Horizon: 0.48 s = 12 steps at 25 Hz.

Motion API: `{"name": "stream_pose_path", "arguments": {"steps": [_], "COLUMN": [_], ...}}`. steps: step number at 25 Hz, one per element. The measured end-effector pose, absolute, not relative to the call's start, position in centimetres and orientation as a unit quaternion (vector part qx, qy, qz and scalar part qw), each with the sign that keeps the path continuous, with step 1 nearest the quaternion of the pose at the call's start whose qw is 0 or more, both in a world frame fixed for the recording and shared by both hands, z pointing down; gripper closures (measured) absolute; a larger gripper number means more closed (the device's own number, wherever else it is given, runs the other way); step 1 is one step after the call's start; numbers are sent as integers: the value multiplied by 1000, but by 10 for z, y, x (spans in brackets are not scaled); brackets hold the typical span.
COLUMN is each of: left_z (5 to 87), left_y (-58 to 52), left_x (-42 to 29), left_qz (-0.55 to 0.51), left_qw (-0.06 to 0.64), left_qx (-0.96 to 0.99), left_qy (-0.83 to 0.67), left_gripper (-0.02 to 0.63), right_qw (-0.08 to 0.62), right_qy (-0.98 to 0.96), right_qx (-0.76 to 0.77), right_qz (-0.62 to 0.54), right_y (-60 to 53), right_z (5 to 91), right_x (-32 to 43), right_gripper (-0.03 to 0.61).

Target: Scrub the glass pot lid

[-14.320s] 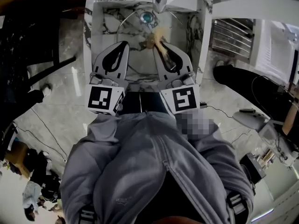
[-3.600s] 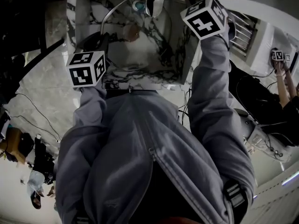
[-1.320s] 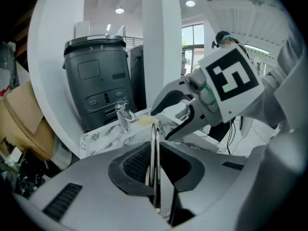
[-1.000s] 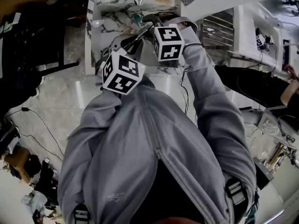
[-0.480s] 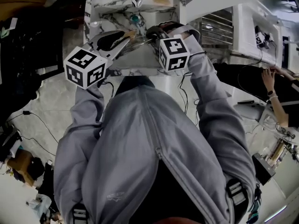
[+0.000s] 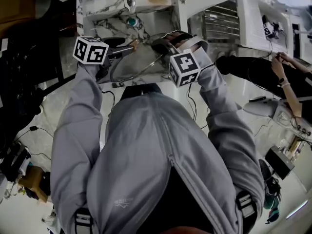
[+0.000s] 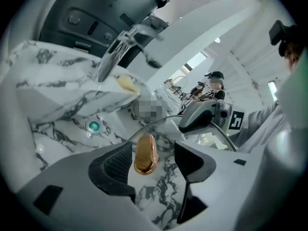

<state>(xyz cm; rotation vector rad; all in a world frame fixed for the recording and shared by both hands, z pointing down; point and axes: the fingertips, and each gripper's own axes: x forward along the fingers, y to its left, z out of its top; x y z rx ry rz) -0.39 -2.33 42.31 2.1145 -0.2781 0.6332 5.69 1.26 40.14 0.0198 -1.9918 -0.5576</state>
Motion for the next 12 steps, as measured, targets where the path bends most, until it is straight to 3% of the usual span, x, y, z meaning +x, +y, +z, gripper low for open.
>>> {"name": "stream_pose_path", "arguments": {"steps": [7,12], "left_z": [467,467], "left_y": [-12,-10], "left_x": [9,18], "left_qz": [257,203], "left_qw": [523,574], "left_qx": [810,792], "left_qy": [-68,-28], "left_gripper": [327,334], "right_qw": [501,498], "right_qy": [-833,-836], "right_qx": [18,26], "right_qz": [-233,-228], "right_y": [15,12], "right_z": [404,407], "right_x": [62,65], "right_gripper": [535,535]}}
